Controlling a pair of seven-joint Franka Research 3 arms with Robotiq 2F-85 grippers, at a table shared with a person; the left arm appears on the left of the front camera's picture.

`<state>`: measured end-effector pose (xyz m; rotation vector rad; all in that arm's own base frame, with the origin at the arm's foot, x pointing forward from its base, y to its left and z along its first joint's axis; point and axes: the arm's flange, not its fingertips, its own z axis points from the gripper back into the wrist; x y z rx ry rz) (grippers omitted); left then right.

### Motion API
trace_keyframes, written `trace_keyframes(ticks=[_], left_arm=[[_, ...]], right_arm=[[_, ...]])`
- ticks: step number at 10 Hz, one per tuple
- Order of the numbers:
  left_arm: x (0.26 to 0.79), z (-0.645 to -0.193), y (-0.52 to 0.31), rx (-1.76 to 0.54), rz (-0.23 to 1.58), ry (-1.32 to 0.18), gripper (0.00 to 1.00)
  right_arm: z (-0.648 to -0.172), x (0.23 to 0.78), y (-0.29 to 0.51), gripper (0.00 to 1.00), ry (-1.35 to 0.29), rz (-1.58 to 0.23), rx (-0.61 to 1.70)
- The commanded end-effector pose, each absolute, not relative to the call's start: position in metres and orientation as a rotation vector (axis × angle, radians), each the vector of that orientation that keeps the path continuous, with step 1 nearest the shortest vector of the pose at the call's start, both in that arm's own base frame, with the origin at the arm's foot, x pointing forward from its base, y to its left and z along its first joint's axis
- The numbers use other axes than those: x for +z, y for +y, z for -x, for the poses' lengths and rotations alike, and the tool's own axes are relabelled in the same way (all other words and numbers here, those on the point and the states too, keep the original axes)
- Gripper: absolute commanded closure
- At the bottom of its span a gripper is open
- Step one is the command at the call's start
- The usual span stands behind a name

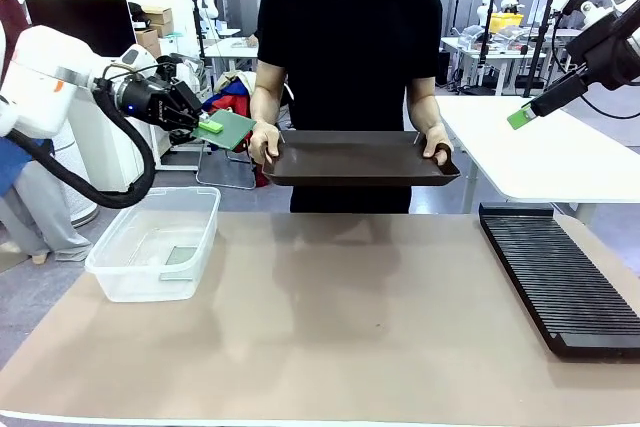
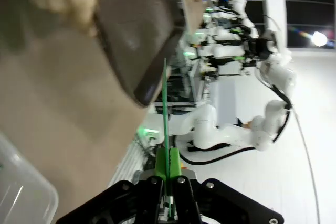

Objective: Sort PCBs into racks and boxes based on the side picked up.
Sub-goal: If the short side of the Blank PCB is picked up, insert it into the PCB Rack ; if the long side is picked up, place it in the Organizing box.

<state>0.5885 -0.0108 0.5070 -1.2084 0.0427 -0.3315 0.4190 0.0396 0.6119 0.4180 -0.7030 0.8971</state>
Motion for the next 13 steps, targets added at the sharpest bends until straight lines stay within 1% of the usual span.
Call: trace_keyframes(ticks=[1,2,4,7,9,10,12,13], left_arm=[[0.503,-0.560,-0.004,-0.303,1.054,-0.013,0.97],[0.500,-0.556,0.007,-0.265,0.960,-0.050,0.97],[0.487,-0.546,0.023,-0.184,0.829,-0.070,0.97],[0.446,-0.541,0.044,-0.063,0.673,-0.003,0.97],[0.422,-0.542,0.054,-0.026,0.607,0.007,0.97],[0.413,-0.546,0.057,-0.012,0.578,-0.022,0.97],[0.401,-0.557,0.061,-0.026,0.600,-0.020,0.97],[0.390,-0.562,0.059,-0.017,0.580,-0.012,0.97]], right_arm=[[-0.419,0.611,0.040,0.00,-0.708,-0.436,0.903],[-0.419,0.611,0.040,0.00,-0.708,-0.436,0.903],[-0.419,0.611,0.040,0.00,-0.708,-0.436,0.903],[-0.419,0.611,0.040,0.00,-0.708,-0.436,0.903],[-0.419,0.611,0.040,0.00,-0.708,-0.436,0.903],[-0.419,0.611,0.040,0.00,-0.708,-0.436,0.903],[-0.419,0.611,0.040,0.00,-0.708,-0.436,0.903],[-0.419,0.611,0.040,0.00,-0.708,-0.436,0.903]])
